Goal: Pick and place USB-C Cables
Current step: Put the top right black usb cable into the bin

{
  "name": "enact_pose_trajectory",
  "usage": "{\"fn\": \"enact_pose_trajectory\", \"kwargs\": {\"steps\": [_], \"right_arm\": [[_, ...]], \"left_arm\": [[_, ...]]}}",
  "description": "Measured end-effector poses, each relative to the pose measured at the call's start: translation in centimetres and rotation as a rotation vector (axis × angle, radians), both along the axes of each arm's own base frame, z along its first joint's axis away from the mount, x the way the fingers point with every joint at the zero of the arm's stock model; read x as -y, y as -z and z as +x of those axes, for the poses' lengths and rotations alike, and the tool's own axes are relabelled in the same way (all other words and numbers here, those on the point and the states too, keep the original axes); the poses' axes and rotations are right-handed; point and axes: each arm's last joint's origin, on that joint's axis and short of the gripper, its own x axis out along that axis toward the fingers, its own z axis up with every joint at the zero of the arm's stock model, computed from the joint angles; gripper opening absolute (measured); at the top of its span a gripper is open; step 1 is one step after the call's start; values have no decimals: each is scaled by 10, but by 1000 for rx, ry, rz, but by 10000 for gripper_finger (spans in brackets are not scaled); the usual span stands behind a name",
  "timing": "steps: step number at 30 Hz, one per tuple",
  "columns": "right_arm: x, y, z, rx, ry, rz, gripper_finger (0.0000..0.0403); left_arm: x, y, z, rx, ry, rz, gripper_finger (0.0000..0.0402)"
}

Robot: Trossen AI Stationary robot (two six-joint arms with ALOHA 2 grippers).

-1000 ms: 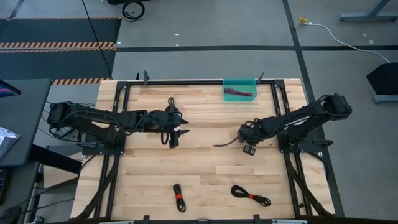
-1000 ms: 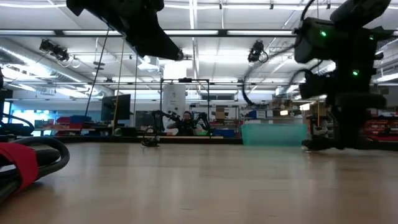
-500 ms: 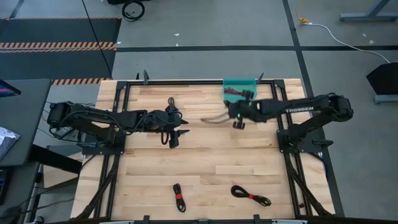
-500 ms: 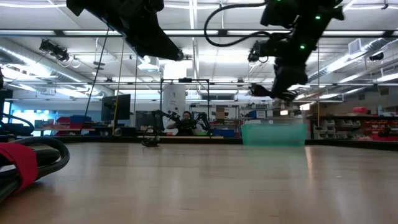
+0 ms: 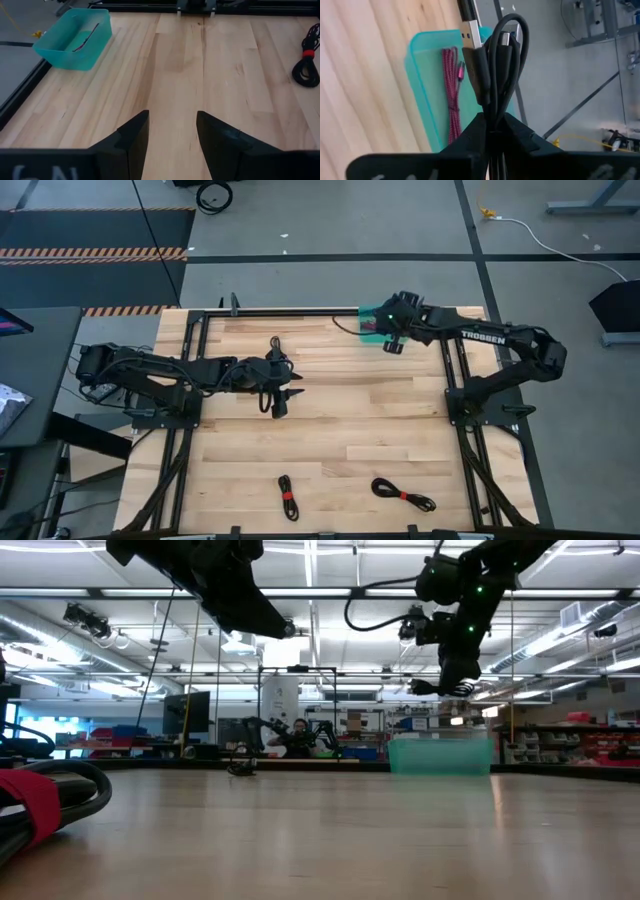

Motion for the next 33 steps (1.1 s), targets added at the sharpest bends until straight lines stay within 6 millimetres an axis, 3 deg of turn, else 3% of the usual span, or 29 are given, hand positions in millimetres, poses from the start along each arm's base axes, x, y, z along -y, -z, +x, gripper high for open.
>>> {"fn": "enact_pose_trajectory", "kwargs": {"steps": [10, 18, 27, 33], "right_arm": [[21, -3, -9, 56, 35, 1, 47], [28, -4, -2, 160, -7, 20, 48], [36, 30, 16, 32, -10, 53, 50], [36, 36, 20, -31, -20, 21, 50]], "left_arm": [[0, 0, 0, 1, 1, 2, 172], [1, 0, 0, 1, 3, 1, 172], [12, 0, 0, 2, 47, 2, 172], [11, 0, 0, 1, 47, 13, 172]]}}
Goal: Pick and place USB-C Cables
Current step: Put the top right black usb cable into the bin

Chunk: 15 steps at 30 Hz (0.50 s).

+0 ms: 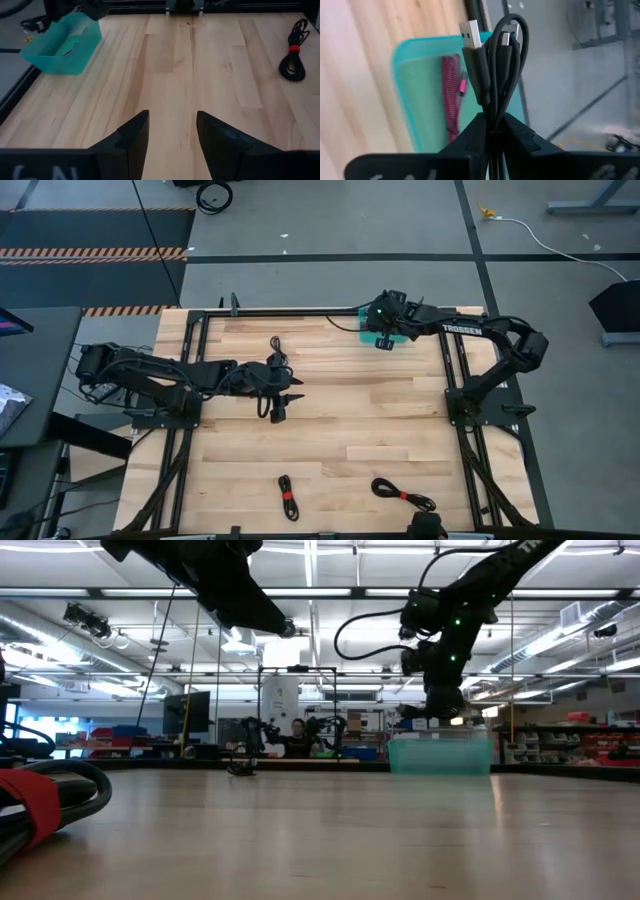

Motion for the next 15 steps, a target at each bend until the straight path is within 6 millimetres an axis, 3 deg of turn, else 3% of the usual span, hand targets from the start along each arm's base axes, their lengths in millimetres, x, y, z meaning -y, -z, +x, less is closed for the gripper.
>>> {"fn": "enact_pose_trajectory", "kwargs": {"steps": [9, 15], "right_arm": [[-1, 0, 1, 22, 11, 15, 53], [-7, 0, 4, 16, -14, 16, 87]], "left_arm": [[-4, -1, 1, 10, -17, -8, 172], [1, 2, 2, 3, -17, -33, 172]]}}
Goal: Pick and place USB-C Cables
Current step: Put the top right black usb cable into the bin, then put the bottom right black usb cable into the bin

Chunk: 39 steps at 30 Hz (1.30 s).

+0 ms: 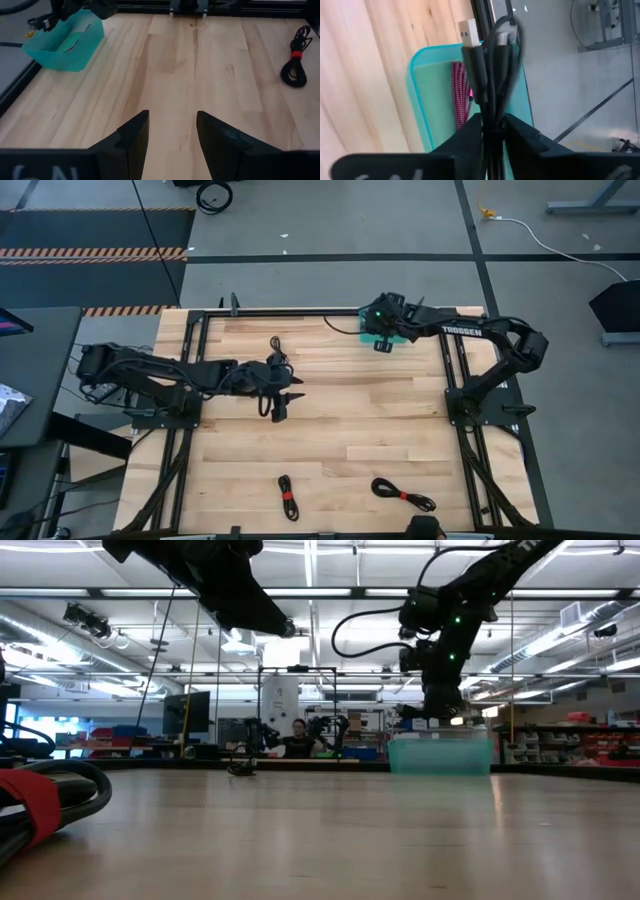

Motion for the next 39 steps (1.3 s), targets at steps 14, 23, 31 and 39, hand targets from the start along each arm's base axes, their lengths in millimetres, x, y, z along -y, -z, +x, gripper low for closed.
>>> {"fn": "enact_pose_trajectory", "kwargs": {"steps": [14, 23, 31, 39], "right_arm": [[-5, -4, 7, 33, 33, -70, 200], [-13, -4, 12, 96, 71, -49, 207], [-41, -4, 28, 150, 15, -22, 204], [-84, -7, 45, 242, -92, 53, 199]], "left_arm": [[17, -4, 16, 145, 92, 60, 172], [17, -8, 17, 178, 106, 110, 172], [18, -13, 18, 231, 120, 144, 172], [17, -17, 20, 278, 110, 138, 172]]}}
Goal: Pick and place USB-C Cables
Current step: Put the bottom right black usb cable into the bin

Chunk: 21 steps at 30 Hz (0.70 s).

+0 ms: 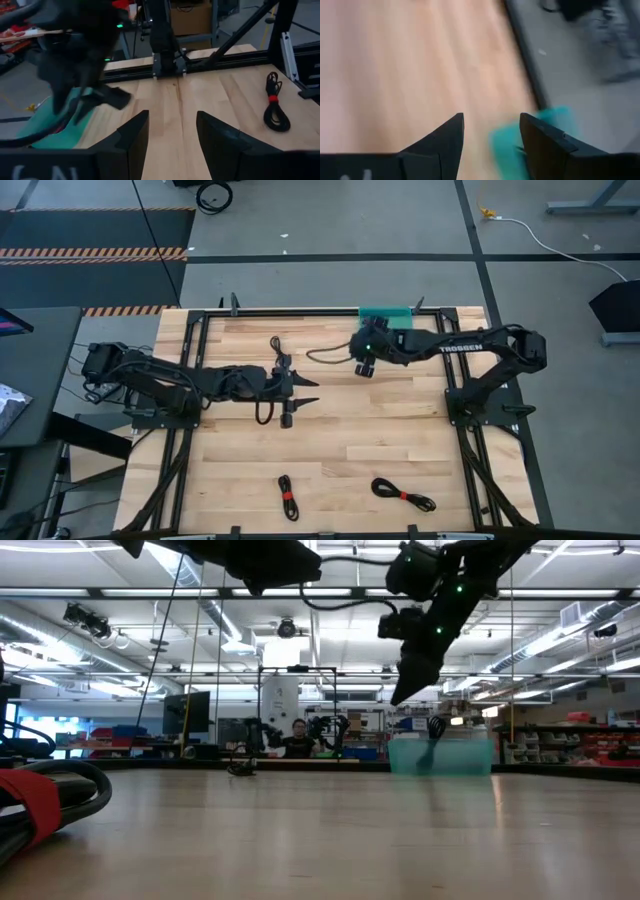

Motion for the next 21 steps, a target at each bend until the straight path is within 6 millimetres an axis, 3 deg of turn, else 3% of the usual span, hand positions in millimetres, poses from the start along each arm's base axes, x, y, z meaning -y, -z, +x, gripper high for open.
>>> {"fn": "enact_pose_trajectory", "kwargs": {"steps": [6, 12, 16, 21], "right_arm": [[-34, -1, 7, 85, -115, 196, 199], [-64, 4, 6, 51, -176, 339, 199], [-84, 9, 0, -6, -152, 417, 197], [-112, 12, -8, -62, -136, 484, 195]], "left_arm": [[-5, -1, 1, 17, -32, -73, 172], [-2, 2, 0, -3, -45, -170, 172], [10, 1, -1, 8, -25, -269, 172], [37, 1, -6, -3, 74, -246, 172]]}}
